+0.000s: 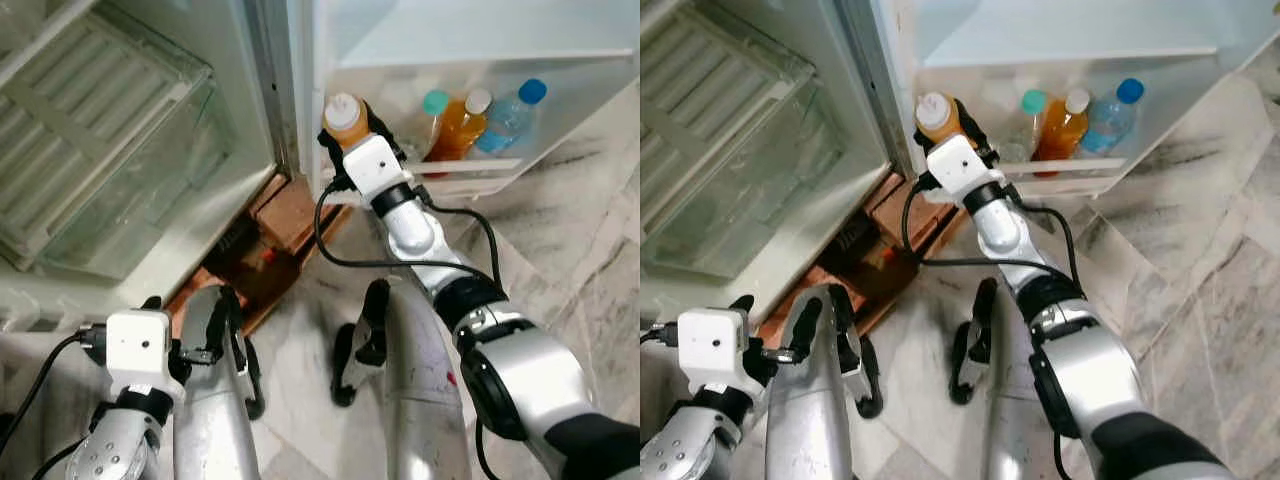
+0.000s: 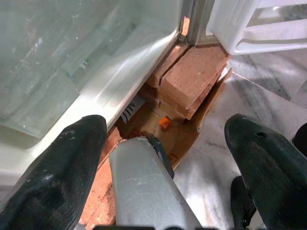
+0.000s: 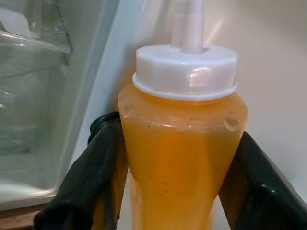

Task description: Restocking fridge

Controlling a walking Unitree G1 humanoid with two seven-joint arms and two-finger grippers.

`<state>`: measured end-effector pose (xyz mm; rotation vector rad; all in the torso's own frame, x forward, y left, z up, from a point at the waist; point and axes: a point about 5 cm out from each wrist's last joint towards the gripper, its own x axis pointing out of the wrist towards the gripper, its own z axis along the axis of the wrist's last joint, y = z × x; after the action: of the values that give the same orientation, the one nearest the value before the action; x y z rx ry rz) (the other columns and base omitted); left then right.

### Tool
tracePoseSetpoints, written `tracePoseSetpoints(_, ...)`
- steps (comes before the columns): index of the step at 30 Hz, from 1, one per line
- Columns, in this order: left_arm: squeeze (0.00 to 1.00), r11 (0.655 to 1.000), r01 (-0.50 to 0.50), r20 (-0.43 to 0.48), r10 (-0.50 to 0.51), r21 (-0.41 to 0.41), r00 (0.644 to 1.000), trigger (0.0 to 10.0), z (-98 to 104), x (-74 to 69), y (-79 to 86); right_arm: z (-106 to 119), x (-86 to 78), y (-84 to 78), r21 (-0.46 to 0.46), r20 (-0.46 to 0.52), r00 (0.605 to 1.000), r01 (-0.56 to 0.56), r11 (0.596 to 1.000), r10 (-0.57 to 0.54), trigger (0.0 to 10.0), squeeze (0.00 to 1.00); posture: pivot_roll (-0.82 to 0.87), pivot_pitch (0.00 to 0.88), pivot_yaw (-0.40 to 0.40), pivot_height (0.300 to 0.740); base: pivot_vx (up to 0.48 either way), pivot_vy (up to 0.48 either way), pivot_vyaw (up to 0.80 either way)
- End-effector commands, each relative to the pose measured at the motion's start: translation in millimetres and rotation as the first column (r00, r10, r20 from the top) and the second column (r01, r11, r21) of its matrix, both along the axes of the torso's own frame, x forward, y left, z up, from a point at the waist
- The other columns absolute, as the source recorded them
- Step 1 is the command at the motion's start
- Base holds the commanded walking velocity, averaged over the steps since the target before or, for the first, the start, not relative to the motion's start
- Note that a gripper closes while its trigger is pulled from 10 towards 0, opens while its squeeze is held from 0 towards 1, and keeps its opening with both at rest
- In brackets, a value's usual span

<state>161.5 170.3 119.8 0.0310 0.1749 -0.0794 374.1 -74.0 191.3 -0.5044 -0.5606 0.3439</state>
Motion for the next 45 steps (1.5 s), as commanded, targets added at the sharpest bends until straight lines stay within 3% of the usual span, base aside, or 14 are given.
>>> tracePoseSetpoints(1, 0.00, 1.000, -0.019, -0.029, 0.019, 0.002, 0.999, 10.0, -1, -6.7, 2.8, 22, 4.5, 2.7, 0.017, 0.087, 0.996, 0.019, 1.000, -0.020, 10.0, 0.00, 0.35, 0.504, -0.017, 0.545, 0.000, 0.000, 0.00)
tracePoseSetpoints(3, 0.00, 1.000, -0.025, -0.037, 0.025, 0.002, 0.999, 10.0, -1, -9.3, 3.6, 28, 7.4, 2.3, 0.010, 0.098, 0.994, 0.040, 0.999, -0.041, 10.0, 0.00, 0.35, 0.506, -0.022, 0.545, 0.000, 0.000, 0.00)
tracePoseSetpoints(9, 0.00, 1.000, -0.025, -0.037, 0.025, 0.000, 0.999, 10.0, 1, -11.3, 1.6, 15, 9.9, -5.3, -0.030, 0.069, 0.991, 0.119, 0.992, -0.117, 10.0, 0.00, 0.36, 0.512, -0.028, 0.545, 0.000, 0.000, 0.00)
tracePoseSetpoints(17, 0.00, 1.000, -0.020, -0.044, 0.020, -0.003, 0.999, 10.0, 3, -10.2, 0.8, -23, 11.6, -36.5, 0.020, -0.139, 0.944, 0.306, 0.952, -0.301, 10.0, 0.00, 0.36, 0.511, -0.026, 0.545, 0.000, 0.000, 0.00)
tracePoseSetpoints(27, 0.00, 1.000, -0.013, -0.044, 0.013, 0.003, 0.999, 10.0, 3, -6.8, 1.4, -40, 10.3, -55.0, 0.032, -0.232, 0.893, 0.404, 0.914, -0.386, 10.0, 0.00, 0.36, 0.503, -0.019, 0.545, 0.000, 0.000, 0.00)
tracePoseSetpoints(40, 0.00, 1.000, 0.011, -0.050, -0.009, 0.023, 0.999, 10.0, 0, 1.5, 1.3, -46, 12.6, -89.7, 0.002, -0.292, 0.751, 0.620, 0.785, -0.592, 10.0, 0.00, 0.36, 0.482, -0.008, 0.545, 0.000, 0.000, 0.00)
tracePoseSetpoints(42, 0.00, 1.000, 0.013, -0.050, -0.011, 0.028, 0.999, 10.0, -1, 3.1, 2.1, -46, 12.4, -99.2, 0.015, -0.312, 0.713, 0.664, 0.748, -0.628, 10.0, 0.00, 0.36, 0.475, -0.007, 0.545, 0.000, 0.000, 0.00)
tracePoseSetpoints(45, 0.00, 0.999, 0.013, -0.051, -0.012, 0.031, 0.999, 10.0, -1, 4.3, 2.9, -45, 12.6, -103.9, 0.036, -0.328, 0.701, 0.680, 0.733, -0.634, 10.0, 0.00, 0.36, 0.472, -0.005, 0.545, 0.000, 0.000, 0.00)
